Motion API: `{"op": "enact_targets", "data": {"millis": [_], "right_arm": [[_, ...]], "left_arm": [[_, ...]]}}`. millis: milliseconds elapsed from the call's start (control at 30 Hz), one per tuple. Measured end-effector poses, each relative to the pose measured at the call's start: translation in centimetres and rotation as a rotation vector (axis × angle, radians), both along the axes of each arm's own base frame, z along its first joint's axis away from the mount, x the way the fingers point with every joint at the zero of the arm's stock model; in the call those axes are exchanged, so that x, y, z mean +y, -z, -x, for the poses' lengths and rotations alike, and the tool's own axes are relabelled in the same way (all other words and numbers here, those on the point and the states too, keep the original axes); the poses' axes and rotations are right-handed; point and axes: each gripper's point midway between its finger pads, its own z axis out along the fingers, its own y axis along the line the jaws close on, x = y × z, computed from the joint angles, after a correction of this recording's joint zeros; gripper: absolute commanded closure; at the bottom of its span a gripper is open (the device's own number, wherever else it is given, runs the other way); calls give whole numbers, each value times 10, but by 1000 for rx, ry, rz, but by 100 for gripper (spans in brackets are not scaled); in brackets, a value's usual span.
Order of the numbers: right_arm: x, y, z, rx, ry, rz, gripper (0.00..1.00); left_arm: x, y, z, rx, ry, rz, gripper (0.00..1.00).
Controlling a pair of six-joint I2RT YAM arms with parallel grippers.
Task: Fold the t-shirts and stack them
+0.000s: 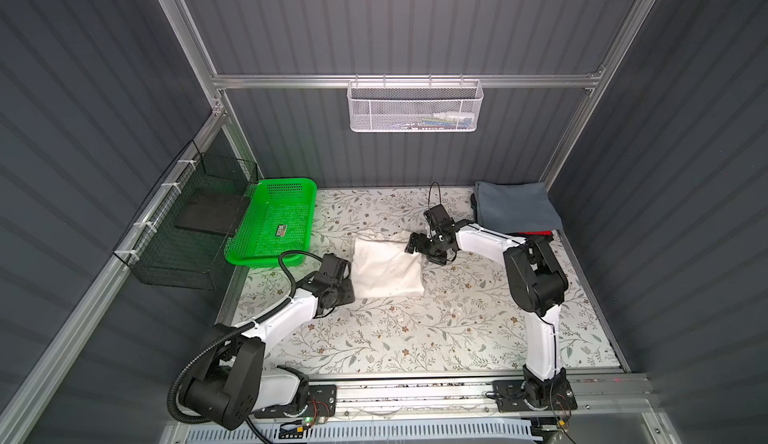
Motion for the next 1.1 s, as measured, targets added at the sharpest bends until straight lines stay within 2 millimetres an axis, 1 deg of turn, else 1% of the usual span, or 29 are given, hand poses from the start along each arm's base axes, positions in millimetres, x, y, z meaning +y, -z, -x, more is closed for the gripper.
{"op": "enact_targets", "data": {"millis": [133, 167, 267, 333, 400, 433, 500, 567, 600, 667, 733, 833, 867, 1000, 1100], "right_arm": [[-16, -17, 13, -26, 47, -24, 1], [-20, -24, 15, -39, 61, -38, 1], [-24, -38, 17, -73, 93, -86, 1], [-23, -40, 19, -83, 107, -124, 1], [-21, -33, 23, -76, 115, -156, 1], [-20, -27, 25, -65, 118, -161, 1], [-20, -14, 28, -40, 121, -163, 7], [-18, -2, 27, -22, 123, -160, 13], [-16, 1, 25, -23, 120, -168, 15], [-14, 0, 19, -39, 123, -174, 19], [-13, 2, 16, -41, 123, -173, 21], [-10, 4, 8, -51, 120, -163, 31], [-9, 5, 6, -53, 117, -158, 33], [-7, 7, -2, -57, 118, -139, 36], [-5, 9, -10, -62, 119, -118, 42]], "left_arm": [[4, -4, 0, 11, -18, -16, 29], [4, -5, 0, 13, -19, -16, 23], [3, -7, 1, 15, -15, -13, 12], [2, -10, 1, 12, -9, -9, 5], [0, -15, -2, 3, -5, -3, 1], [-1, -19, -4, -2, 0, 2, 1], [-4, -24, -7, -12, 5, 10, 1], [-7, -29, -10, -16, 11, 22, 0], [-8, -30, -12, -16, 13, 26, 1], [-11, -30, -13, -11, 18, 34, 1], [-13, -29, -12, -1, 23, 39, 0], [-14, -28, -12, 5, 27, 45, 1], [-14, -28, -12, 7, 28, 47, 0], [-16, -23, -12, 26, 30, 47, 1], [-16, -17, -11, 44, 32, 44, 1]]}}
